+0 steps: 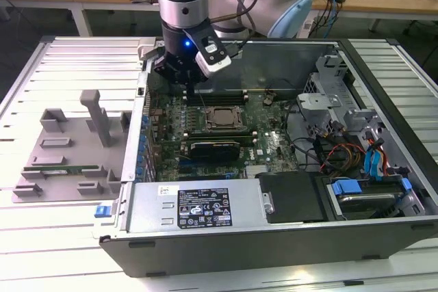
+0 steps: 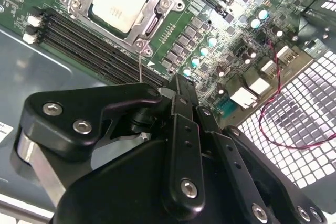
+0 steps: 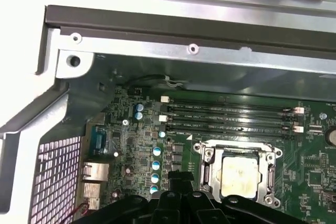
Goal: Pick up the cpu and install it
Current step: 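Install the first cpu locking lever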
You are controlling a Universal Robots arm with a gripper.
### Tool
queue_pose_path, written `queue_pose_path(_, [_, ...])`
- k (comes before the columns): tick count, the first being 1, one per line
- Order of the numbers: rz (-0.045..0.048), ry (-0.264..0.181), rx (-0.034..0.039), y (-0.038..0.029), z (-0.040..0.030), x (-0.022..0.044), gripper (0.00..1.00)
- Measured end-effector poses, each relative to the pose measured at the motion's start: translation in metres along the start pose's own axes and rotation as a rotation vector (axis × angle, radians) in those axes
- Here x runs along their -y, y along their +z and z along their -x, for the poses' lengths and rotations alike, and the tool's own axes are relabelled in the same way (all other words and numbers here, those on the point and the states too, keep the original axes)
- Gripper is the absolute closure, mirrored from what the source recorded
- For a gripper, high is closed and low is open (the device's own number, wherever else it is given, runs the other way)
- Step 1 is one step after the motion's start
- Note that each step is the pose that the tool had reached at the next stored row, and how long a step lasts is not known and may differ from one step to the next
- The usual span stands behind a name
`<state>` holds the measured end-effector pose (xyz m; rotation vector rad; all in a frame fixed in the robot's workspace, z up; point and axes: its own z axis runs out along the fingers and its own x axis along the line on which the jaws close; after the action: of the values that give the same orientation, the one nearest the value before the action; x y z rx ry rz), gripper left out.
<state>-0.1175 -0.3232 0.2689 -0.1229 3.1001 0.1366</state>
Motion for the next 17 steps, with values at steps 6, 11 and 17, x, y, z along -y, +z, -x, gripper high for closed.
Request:
queue_pose_path(6, [0.096, 0.003, 0.0078, 0.0019, -0.0015, -0.0003, 0.89])
queue_pose_path(11, [0.1461, 0.005, 0.0118, 0.0069, -0.0014, 0.0002, 0.89])
queue_pose_path(17, [0.1619, 0.006, 0.0132, 0.0113, 0.0184, 0.0022, 0.89])
